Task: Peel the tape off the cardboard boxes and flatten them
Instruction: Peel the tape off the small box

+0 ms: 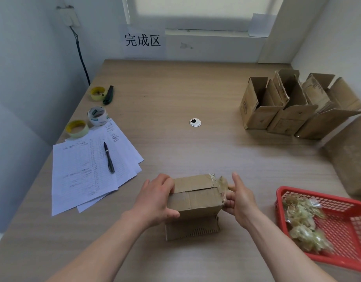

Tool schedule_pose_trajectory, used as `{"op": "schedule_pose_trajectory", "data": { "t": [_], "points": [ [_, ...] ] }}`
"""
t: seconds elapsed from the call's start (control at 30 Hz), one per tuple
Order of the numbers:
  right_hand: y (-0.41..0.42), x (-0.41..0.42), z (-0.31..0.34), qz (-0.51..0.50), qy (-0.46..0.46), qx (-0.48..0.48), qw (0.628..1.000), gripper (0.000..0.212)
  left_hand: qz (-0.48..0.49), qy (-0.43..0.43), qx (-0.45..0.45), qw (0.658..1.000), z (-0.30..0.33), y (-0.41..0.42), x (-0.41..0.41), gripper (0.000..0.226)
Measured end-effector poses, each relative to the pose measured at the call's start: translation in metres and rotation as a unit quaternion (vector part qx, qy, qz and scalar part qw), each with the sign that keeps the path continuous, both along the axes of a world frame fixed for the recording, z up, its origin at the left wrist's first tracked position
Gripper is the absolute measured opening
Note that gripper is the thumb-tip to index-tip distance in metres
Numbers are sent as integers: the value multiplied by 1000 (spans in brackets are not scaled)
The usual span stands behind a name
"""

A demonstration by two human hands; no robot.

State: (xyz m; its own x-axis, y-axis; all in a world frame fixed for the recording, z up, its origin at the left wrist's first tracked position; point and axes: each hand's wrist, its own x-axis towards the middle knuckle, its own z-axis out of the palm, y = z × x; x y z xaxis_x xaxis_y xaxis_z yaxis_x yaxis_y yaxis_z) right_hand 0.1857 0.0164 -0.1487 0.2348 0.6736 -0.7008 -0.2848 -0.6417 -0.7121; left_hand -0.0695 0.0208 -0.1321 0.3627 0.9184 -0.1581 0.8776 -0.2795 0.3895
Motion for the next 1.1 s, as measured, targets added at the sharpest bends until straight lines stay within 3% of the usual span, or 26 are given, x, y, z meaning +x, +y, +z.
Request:
{"op": "schedule_pose_trajectory", "data": {
  "t": [0.1,0.23,0.3,0.37,0.4,0.6,0.83,0.93,1.1],
  "points": [
    [-16,2,4,4,-18,47,999,50,8,0,-8,1000,0,0,2,61],
    [-33,-9,-4,-38,-21,59,997,94,16,0,-9,1000,-2,0,4,62],
    [-39,-11,-11,-64,-10,55,996,76,20,-1,-14,1000,-1,0,5,62],
    [-43,-10,-13,-29,-30,68,997,27,20,-1,-17,1000,0,0,6,62],
    [-44,-10,-15,-17,-30,75,997,17,19,-2,-18,1000,1,0,6,62],
    [-34,17,-12,-40,76,6,996,32,-30,5,-27,999,6,1,4,60],
    [16,27,12,-70,-32,19,997,29,-85,41,-20,995,10,6,15,52],
    [28,23,18,-46,-57,54,996,26,-86,64,-9,994,13,7,20,49],
    [27,17,11,21,-182,116,976,19,-120,36,16,992,10,4,45,53]
  ]
}}
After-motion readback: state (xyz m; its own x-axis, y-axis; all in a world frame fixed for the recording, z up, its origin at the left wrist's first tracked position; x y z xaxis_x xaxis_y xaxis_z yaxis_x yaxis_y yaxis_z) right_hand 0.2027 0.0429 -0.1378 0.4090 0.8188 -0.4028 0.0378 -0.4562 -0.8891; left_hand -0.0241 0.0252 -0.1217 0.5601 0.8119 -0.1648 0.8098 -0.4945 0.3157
